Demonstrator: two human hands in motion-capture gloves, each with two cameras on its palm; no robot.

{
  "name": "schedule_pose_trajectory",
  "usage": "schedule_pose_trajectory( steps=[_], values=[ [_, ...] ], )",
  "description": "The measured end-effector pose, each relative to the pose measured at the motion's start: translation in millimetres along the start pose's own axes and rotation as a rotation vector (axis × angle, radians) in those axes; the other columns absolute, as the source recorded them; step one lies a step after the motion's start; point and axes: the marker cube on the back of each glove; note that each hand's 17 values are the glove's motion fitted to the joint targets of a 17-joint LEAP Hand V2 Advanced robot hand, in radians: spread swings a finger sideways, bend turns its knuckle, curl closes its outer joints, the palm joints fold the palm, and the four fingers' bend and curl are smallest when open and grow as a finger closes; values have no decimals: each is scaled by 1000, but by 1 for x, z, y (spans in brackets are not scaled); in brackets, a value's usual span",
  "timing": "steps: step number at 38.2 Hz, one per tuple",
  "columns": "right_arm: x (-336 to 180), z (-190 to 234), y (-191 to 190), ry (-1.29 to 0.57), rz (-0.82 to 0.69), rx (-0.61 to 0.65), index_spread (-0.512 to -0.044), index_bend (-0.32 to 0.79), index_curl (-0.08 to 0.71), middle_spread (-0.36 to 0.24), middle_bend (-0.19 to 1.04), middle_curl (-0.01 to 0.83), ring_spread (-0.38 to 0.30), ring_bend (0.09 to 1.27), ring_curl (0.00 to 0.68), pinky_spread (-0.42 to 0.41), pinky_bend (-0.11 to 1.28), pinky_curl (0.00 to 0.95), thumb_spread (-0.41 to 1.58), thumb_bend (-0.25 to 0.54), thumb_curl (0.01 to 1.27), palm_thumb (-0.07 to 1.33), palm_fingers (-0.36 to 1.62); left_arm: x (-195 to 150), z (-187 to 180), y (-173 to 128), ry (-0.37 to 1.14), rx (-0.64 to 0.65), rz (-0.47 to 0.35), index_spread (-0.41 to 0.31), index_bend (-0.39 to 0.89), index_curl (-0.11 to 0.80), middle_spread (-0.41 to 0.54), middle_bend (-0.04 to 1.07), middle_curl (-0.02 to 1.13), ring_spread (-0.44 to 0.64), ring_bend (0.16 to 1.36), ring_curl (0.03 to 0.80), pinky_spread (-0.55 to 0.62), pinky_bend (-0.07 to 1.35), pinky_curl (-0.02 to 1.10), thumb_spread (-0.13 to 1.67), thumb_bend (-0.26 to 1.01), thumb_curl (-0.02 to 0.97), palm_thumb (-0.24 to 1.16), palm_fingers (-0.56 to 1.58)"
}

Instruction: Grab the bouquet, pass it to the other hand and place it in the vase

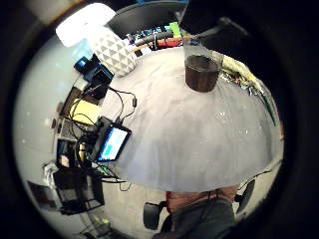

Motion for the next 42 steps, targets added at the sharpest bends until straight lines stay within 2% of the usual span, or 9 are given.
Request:
schedule_pose_trajectory(
  steps=[8,16,24,31,35,36,37,39,42],
  values=[
    [55,55,-29,-112,117,-32,-391,119,201,78,208,310,229,307,226,338,588,348,1082,-9,269,530,11,3,8,5,0,-4,-1,-124,139,300,-17,187,356,210,502,282,441,199,294,964,-27,254,66,457],
    [78,103,-39,-185,223,-143,-387,119,201,81,209,320,232,318,236,336,610,358,1085,2,295,608,13,6,20,7,-5,-23,-8,-123,143,305,-12,183,358,211,505,288,444,200,308,965,-27,260,65,449],
    [86,124,-41,-199,260,-222,-375,129,207,78,216,330,231,314,241,340,653,367,1118,22,333,718,61,1,31,6,-12,-43,-21,-123,147,311,-3,177,356,212,511,293,446,201,319,965,-27,264,64,441],
    [83,104,-16,-119,319,-209,-351,95,184,-12,279,351,192,410,265,334,668,362,1172,84,386,865,273,-3,38,6,0,-52,-27,-124,149,317,1,176,353,211,510,295,447,202,327,965,-27,267,64,436],
    [83,114,-25,-111,312,-174,-341,210,232,-38,292,361,158,420,277,321,599,346,1204,104,410,914,441,-5,38,6,-3,-52,-36,-124,150,320,2,173,349,210,512,297,448,203,331,965,-27,268,63,433],
    [82,119,-31,-113,299,-159,-339,201,233,-42,286,359,153,414,275,319,588,342,1209,104,414,919,448,-5,38,7,-2,-55,-38,-124,150,321,2,173,348,210,513,297,448,203,332,965,-28,268,63,432],
    [82,122,-35,-111,286,-143,-337,224,251,-48,294,364,136,428,285,311,567,340,1208,102,418,922,524,-5,37,8,-1,-57,-40,-124,150,321,3,174,348,210,513,297,448,203,333,965,-28,269,63,432],
    [79,124,-39,-93,271,-111,-317,198,246,-53,373,391,41,519,307,252,514,317,1170,100,433,950,816,-5,37,9,0,-61,-43,-124,150,323,6,175,347,210,514,298,448,202,335,965,-26,271,67,432],
    [82,137,-55,-47,255,-63,-286,183,266,-73,390,410,-37,574,332,145,494,320,1098,85,456,974,972,-8,38,10,-3,-66,-51,-124,151,324,8,174,346,210,515,299,448,202,337,965,-26,273,68,430]
  ],
)
